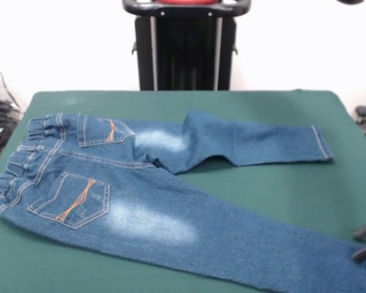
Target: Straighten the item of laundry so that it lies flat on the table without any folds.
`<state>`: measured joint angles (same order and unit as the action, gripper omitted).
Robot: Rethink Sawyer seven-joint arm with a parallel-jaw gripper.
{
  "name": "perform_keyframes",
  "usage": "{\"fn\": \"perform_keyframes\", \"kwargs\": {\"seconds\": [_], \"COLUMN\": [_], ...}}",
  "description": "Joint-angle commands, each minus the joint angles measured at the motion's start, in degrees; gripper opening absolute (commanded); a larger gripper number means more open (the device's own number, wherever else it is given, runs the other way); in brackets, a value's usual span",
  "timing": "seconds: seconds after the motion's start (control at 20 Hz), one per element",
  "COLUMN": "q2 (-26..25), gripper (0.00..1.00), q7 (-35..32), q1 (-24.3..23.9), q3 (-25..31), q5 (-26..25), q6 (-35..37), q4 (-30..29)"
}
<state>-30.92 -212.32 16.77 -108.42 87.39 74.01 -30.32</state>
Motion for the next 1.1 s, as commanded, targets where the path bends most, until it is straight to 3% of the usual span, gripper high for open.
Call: {"fn": "perform_keyframes", "kwargs": {"seconds": [0.05,0.55,1.1], "q2": [-3.00,-2.32,4.65], "gripper": [1.00,1.00,1.00], "q7": [-13.47,-12.04,3.16], "q1": [2.74,3.27,17.94], "q3": [6.47,8.13,26.44], "q5": [-0.67,-1.92,-11.16], "q6": [3.92,4.44,1.14], "q4": [5.39,4.44,-16.32]}}
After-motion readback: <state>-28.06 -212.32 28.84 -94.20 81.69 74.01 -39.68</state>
